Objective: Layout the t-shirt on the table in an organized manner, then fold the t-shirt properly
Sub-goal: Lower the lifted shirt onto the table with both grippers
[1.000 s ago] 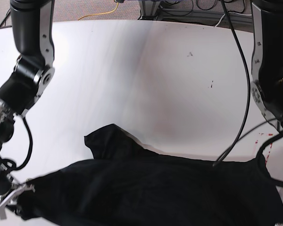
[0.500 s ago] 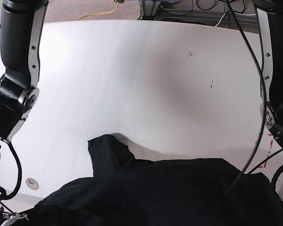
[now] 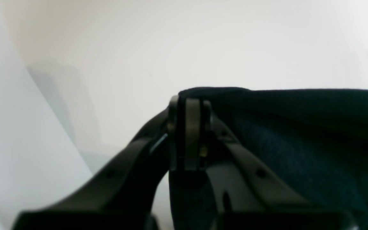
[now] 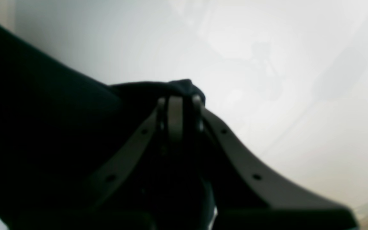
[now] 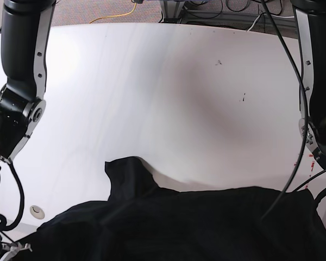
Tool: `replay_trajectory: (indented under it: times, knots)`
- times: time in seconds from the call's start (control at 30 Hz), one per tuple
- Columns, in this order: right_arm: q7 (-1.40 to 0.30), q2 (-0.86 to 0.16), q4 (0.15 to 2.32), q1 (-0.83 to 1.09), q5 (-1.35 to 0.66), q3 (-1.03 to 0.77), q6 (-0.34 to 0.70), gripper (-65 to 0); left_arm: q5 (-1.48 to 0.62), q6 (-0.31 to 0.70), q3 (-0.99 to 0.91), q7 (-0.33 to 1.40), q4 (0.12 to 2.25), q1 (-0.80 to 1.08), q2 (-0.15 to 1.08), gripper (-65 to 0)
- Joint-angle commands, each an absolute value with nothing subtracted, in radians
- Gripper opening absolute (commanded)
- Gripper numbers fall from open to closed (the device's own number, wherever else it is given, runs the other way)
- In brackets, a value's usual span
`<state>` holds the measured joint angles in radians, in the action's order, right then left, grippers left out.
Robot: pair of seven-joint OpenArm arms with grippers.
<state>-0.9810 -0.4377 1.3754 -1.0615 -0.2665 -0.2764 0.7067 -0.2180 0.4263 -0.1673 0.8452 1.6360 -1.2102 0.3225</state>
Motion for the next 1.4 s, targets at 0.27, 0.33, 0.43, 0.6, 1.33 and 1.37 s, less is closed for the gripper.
replay_trajectory:
  times: [0.27,0.33,0.43,0.6,1.33,1.37]
  knots:
    - [-0.955,-0.49,1.385,-1.136,-0.251,-0.243,0.698,-63.3,-0.211,0.406,-0.16,0.812,1.641,-1.251,0.325,-65.0]
    - [-0.943,-0.495,1.385,-1.15,-0.222,-0.225,0.698,-63.1,-0.211,0.406,-0.143,0.809,1.641,-1.25,0.325,-65.0]
    - [-0.906,-0.499,1.385,-1.168,-0.177,-0.205,0.698,-63.1,-0.211,0.406,-0.12,0.808,1.641,-1.248,0.325,-65.0]
    - [-0.875,-0.529,1.383,-1.171,-0.131,-0.197,0.698,-63.1,-0.211,0.403,-0.108,0.806,1.641,-1.216,0.325,-65.0]
    - [-0.823,-0.575,1.28,-1.129,-0.122,-0.179,0.698,-63.3,-0.214,0.404,-0.105,0.814,1.676,-1.101,0.323,-65.0]
    - [-0.846,-0.575,1.314,-1.101,-0.122,-0.182,0.698,-63.3,-0.214,0.404,-0.105,0.814,1.69,-1.081,0.323,-65.0]
